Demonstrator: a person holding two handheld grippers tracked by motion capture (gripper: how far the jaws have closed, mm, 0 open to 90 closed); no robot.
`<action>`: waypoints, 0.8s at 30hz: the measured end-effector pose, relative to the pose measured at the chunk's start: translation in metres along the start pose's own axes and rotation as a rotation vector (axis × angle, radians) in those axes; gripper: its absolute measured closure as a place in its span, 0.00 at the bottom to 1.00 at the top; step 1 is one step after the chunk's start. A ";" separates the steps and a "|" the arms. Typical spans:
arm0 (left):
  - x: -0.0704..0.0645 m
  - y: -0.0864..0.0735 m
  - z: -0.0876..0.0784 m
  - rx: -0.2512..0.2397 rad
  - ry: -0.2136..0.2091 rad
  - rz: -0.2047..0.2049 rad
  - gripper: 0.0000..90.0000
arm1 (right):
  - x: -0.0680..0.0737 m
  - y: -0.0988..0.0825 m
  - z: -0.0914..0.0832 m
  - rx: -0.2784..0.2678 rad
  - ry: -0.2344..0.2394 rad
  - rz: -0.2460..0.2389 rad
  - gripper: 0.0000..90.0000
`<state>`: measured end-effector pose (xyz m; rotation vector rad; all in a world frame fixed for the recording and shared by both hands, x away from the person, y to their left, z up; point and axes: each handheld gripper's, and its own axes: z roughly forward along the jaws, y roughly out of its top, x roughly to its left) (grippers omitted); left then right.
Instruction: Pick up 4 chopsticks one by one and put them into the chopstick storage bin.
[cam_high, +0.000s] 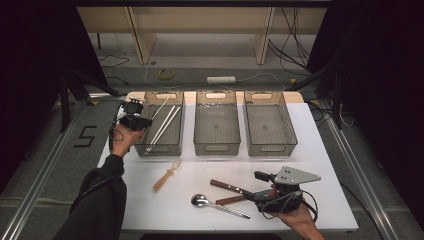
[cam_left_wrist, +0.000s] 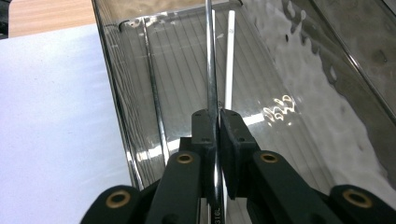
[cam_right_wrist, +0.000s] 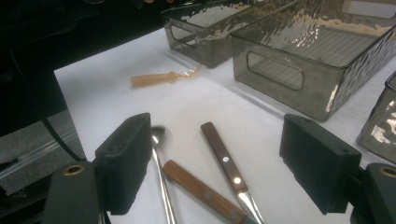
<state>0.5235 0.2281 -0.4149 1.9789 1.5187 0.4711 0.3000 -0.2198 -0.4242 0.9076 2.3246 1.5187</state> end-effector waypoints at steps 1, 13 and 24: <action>0.000 0.000 0.001 0.002 0.003 0.000 0.93 | 0.000 0.000 0.000 0.000 0.000 0.002 0.29; -0.004 0.001 -0.014 -0.053 -0.025 -0.005 0.68 | 0.000 0.000 0.000 0.000 0.003 -0.001 0.29; -0.025 -0.021 -0.039 -0.041 -0.180 0.008 0.46 | 0.001 0.000 0.000 0.000 0.001 -0.002 0.29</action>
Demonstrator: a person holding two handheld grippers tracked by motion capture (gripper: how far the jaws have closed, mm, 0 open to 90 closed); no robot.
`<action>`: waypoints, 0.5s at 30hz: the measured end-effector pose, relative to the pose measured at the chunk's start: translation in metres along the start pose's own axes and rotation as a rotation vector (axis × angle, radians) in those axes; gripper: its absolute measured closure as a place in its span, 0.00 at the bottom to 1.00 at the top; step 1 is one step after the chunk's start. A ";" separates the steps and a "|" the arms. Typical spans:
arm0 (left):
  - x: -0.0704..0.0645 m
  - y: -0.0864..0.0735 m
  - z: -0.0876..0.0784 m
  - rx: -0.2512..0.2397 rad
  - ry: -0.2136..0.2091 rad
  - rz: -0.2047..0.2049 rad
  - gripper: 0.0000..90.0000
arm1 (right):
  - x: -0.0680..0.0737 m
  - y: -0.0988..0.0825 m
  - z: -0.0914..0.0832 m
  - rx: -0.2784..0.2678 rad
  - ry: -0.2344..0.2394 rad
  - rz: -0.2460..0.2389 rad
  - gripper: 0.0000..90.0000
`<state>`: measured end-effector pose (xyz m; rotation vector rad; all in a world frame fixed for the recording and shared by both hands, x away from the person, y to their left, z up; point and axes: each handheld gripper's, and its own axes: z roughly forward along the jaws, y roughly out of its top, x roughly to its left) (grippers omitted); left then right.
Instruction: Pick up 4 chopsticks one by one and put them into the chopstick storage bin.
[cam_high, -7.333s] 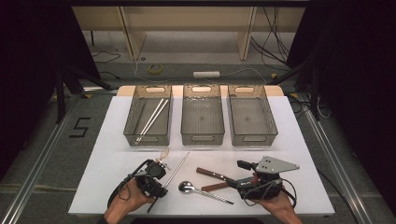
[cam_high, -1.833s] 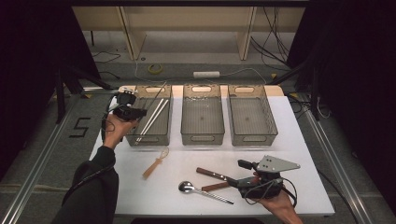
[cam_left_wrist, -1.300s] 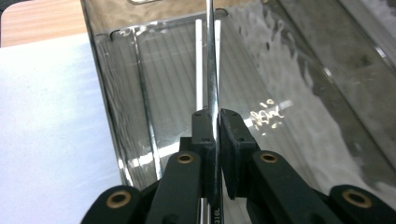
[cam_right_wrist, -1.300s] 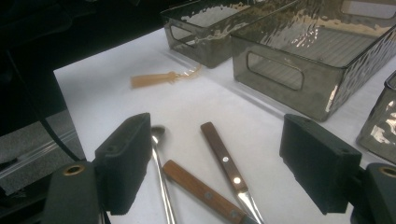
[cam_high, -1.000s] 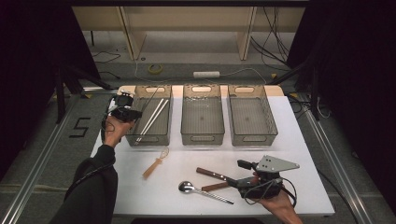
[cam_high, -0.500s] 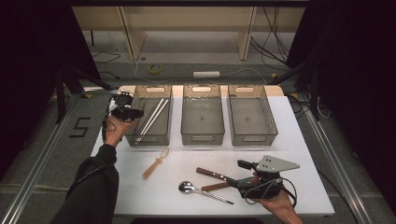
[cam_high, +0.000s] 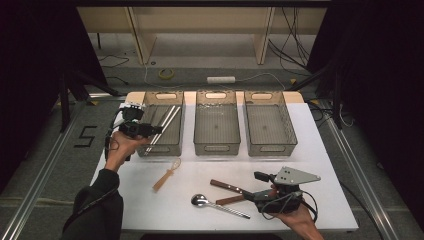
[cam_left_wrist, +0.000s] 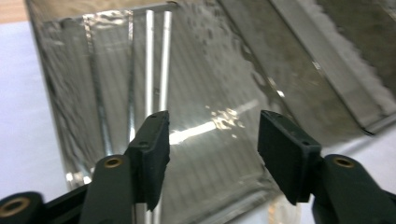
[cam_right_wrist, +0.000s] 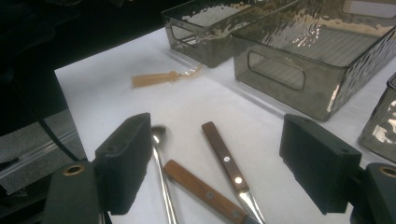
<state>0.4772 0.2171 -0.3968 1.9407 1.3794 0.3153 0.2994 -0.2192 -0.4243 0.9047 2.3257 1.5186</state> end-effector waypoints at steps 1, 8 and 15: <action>-0.002 -0.002 -0.002 -0.003 -0.005 0.008 0.45 | 0.000 0.000 0.000 0.000 0.000 0.001 0.29; -0.013 -0.018 -0.008 0.009 -0.035 0.047 0.40 | 0.002 0.000 0.001 0.001 0.005 -0.007 0.29; -0.024 -0.030 -0.018 -0.005 -0.056 0.062 0.35 | 0.002 0.000 0.002 0.009 0.008 -0.010 0.29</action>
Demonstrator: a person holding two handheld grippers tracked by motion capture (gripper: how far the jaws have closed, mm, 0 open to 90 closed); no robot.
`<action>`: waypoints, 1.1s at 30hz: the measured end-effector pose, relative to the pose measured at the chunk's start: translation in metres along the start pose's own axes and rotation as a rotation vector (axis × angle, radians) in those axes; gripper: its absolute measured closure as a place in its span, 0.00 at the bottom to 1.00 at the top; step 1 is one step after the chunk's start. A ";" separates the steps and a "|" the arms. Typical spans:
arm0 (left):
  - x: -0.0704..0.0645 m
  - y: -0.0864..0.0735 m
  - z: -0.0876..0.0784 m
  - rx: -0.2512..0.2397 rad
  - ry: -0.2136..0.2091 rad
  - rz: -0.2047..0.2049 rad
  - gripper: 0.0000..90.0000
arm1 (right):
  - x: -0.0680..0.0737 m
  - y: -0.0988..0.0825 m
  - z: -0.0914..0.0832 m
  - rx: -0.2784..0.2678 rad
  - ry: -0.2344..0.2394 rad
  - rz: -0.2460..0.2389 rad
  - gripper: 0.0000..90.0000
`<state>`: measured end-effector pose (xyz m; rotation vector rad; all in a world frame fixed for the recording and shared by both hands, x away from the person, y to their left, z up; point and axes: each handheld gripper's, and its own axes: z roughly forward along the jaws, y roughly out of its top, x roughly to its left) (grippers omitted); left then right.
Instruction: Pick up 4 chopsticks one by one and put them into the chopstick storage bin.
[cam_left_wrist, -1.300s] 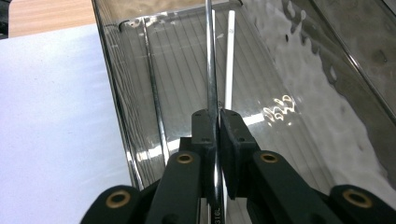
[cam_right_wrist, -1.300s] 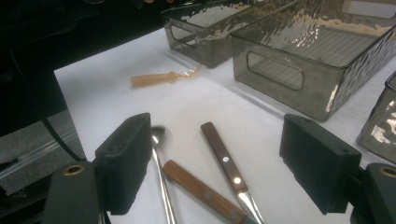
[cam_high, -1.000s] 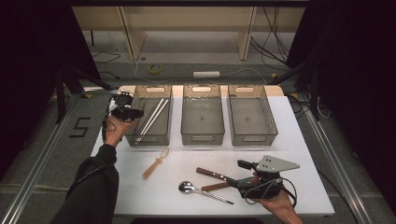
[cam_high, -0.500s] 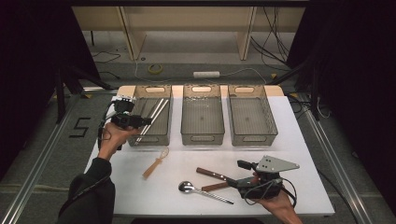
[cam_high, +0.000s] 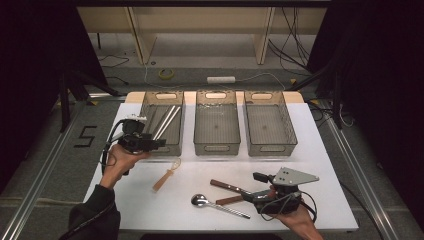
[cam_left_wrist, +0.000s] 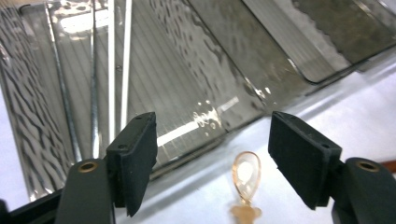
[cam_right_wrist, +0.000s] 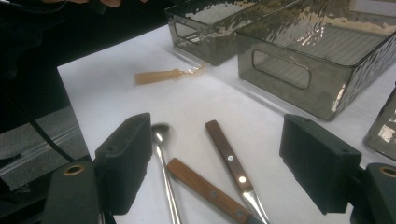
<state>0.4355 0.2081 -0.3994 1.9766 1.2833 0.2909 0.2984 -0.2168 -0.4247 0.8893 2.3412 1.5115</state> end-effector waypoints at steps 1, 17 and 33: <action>-0.003 -0.001 -0.001 -0.003 -0.001 0.005 0.34 | 0.000 0.000 0.000 0.000 0.001 0.001 0.29; -0.030 -0.024 -0.003 0.027 -0.016 0.087 0.26 | 0.001 0.000 0.001 0.003 0.006 -0.001 0.29; -0.043 -0.043 0.000 0.097 -0.023 0.148 0.23 | 0.000 -0.001 0.001 0.004 0.008 0.003 0.29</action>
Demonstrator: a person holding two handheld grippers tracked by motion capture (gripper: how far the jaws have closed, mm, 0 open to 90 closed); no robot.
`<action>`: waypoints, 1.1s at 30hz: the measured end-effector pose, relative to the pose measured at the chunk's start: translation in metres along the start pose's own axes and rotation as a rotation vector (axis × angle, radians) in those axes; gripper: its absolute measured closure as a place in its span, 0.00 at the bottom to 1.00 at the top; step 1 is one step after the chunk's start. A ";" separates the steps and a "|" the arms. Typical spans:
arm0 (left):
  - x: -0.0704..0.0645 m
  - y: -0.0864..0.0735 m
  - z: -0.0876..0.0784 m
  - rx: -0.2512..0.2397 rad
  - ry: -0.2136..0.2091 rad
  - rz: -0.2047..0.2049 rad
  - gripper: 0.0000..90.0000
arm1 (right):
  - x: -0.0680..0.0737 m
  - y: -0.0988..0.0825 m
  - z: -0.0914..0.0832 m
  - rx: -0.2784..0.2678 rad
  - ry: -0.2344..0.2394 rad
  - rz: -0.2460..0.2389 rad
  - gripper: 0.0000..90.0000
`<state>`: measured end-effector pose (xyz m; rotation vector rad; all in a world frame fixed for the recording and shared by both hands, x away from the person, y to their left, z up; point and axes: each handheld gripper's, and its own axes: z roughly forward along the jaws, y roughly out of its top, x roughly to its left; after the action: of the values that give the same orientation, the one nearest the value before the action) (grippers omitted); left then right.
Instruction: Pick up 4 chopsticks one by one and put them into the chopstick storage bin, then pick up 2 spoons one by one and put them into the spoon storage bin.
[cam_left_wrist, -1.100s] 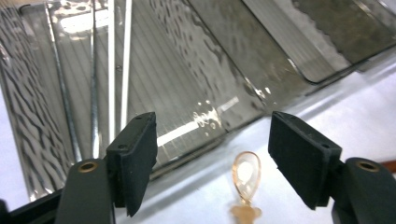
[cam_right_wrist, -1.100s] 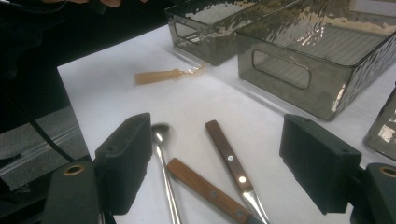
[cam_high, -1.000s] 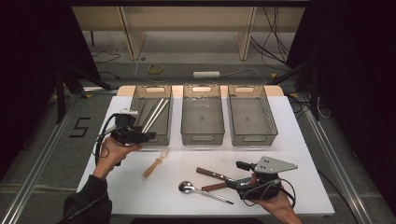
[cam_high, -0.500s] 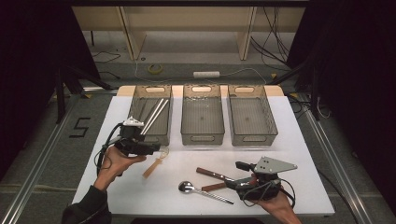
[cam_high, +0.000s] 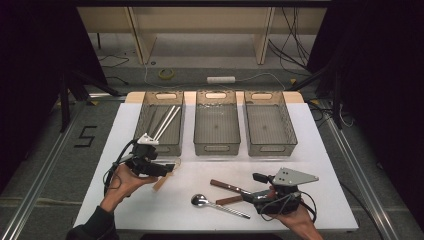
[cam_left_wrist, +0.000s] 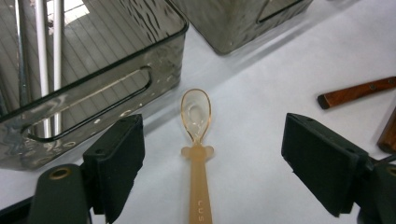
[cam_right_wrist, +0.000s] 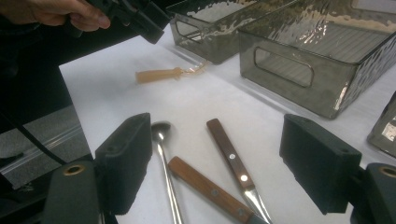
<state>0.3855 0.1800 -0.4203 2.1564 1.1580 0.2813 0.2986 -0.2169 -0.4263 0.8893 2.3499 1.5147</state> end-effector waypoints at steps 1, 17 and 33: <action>-0.001 -0.001 0.000 0.006 -0.001 0.004 0.23 | 0.000 0.000 0.000 0.001 0.000 0.000 0.29; -0.008 -0.016 0.015 0.144 0.040 0.074 0.22 | 0.001 0.000 0.002 0.007 0.005 -0.004 0.29; -0.005 -0.025 0.023 0.258 0.095 0.093 0.30 | 0.002 0.000 0.002 0.011 0.006 -0.009 0.29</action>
<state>0.3774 0.1754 -0.4532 2.4499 1.2040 0.2915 0.2984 -0.2141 -0.4270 0.8771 2.3656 1.5039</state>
